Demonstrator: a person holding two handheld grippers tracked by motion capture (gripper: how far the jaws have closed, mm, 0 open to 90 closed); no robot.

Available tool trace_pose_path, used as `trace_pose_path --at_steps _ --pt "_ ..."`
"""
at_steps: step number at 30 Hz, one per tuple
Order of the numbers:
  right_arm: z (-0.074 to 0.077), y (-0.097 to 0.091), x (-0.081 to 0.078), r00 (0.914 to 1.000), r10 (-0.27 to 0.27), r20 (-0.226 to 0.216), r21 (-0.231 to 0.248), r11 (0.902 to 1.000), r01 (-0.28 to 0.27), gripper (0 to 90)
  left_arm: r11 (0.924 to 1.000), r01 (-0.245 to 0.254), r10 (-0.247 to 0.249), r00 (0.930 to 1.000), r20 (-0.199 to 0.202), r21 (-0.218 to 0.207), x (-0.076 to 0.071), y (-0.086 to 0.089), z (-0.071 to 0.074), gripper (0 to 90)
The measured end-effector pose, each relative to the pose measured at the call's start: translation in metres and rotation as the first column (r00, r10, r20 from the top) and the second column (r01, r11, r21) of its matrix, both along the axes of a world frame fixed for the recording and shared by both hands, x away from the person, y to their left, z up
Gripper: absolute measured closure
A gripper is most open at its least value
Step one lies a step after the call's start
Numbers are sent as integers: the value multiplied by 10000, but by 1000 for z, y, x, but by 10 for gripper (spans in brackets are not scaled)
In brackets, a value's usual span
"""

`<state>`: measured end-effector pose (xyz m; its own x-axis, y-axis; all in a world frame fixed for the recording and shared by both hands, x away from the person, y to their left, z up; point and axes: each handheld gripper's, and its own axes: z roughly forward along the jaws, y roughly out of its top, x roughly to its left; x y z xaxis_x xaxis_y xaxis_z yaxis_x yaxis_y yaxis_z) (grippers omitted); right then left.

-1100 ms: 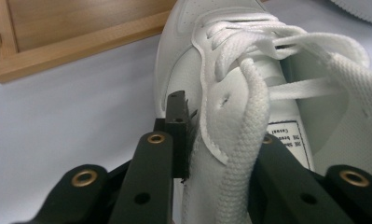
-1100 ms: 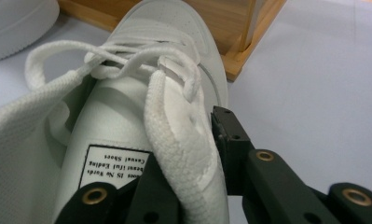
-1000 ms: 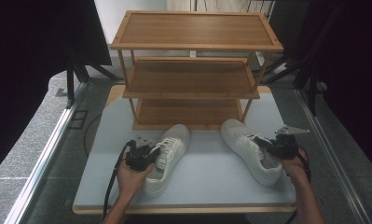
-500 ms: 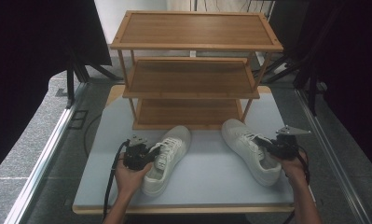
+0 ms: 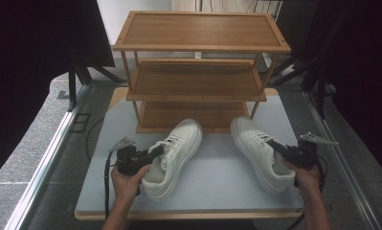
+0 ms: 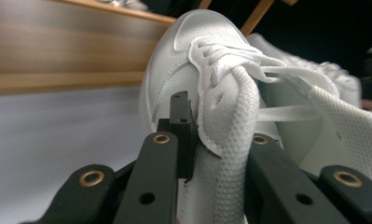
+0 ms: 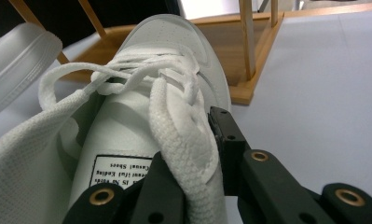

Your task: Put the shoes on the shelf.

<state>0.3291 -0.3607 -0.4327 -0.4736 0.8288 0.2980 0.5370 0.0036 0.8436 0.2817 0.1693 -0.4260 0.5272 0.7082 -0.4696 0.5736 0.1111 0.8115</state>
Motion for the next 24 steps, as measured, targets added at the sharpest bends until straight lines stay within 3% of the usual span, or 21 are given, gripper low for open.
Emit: trace_pose_path --at_steps 2,3,7,8,9,10,16,17,20,22,24 --pt "0 0 -2 10000 -50 -3 200 9998 50 835 9998 44 -44 10000 11 -183 0 2 1 811" --pt "2 0 -5 9999 -152 52 607 9980 148 835 9983 49 -47 10000 38 -584 -1 5 2 812" --pt "5 0 -11 9993 -180 314 1333 9910 137 835 9912 34 -10 9998 182 -1322 -4 11 5 811" --pt "5 0 -11 9993 -180 314 1333 9910 137 835 9912 34 -10 9998 182 -1322 -4 11 5 812" --pt "7 0 -12 9991 -143 390 1849 9827 68 836 9860 104 -56 9996 292 -1664 -5 14 8 811" --pt "8 1 -13 9990 -135 420 1998 9798 49 836 9833 181 -119 9993 354 -1812 -6 16 10 812" --pt "14 6 -16 9976 86 687 2600 9653 -263 836 9761 343 -206 9976 660 -2147 -7 22 22 812" --pt "16 9 -17 9970 179 751 2932 9553 -392 835 9746 304 -144 9972 733 -2217 -7 24 26 812" --pt "17 12 -17 9969 224 749 3099 9497 -446 836 9740 236 -59 9969 787 -2252 -7 25 30 812" --pt "19 18 -18 9966 137 811 3469 9370 -411 836 9715 134 65 9965 829 -2365 -6 26 34 812" --pt "20 20 -18 9966 158 811 3499 9358 -433 836 9703 127 77 9965 836 -2415 -5 26 35 811"
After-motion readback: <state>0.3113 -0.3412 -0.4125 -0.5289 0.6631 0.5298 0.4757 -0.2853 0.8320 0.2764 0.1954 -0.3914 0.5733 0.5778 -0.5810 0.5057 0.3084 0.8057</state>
